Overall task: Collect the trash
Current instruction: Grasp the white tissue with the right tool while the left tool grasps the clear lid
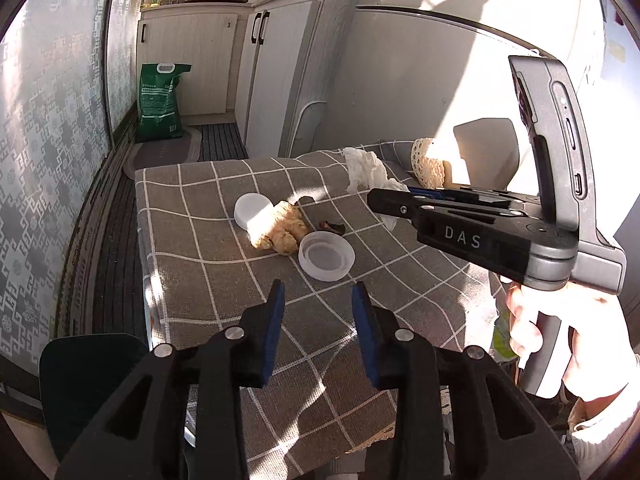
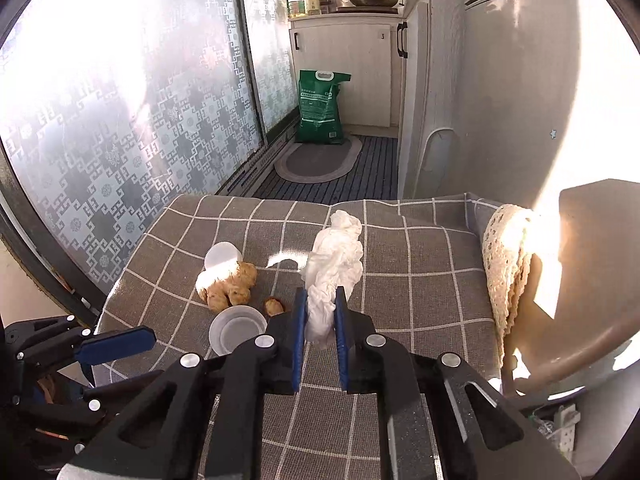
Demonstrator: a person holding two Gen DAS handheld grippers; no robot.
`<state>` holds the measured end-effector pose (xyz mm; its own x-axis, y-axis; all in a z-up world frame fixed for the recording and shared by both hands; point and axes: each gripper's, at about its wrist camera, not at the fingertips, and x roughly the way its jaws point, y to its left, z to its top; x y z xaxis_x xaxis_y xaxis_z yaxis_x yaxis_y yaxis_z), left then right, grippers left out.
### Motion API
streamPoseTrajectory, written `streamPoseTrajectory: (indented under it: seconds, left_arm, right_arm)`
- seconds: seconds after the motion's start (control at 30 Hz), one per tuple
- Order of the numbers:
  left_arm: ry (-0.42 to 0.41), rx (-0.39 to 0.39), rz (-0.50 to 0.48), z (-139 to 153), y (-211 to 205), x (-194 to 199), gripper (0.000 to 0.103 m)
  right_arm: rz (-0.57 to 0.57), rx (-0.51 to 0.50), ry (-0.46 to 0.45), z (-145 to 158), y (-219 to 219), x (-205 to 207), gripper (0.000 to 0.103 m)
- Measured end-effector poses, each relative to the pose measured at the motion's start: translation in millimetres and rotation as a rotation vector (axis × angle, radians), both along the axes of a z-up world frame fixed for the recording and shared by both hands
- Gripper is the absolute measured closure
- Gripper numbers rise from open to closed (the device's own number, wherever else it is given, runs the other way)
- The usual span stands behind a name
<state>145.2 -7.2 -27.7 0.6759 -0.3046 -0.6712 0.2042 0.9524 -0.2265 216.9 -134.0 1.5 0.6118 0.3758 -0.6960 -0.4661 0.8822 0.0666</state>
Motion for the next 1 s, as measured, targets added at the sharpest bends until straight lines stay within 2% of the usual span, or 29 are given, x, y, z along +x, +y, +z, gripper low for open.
streamPoseTrajectory:
  seconds: [0.23, 0.63, 1.0]
  left_arm:
    - [0.019, 0.048, 0.028, -13, -18, 19, 0.059]
    - [-0.003, 0.107, 0.079, -20, -38, 43, 0.058]
    - [-0.022, 0.149, 0.089, -21, -45, 54, 0.056]
  right_arm:
    - [0.012, 0.016, -0.026, 3, -26, -11, 0.090]
    - [0.047, 0.040, -0.023, 1, -51, -24, 0.090]
    - [0.055, 0.043, -0.024, 1, -55, -28, 0.090]
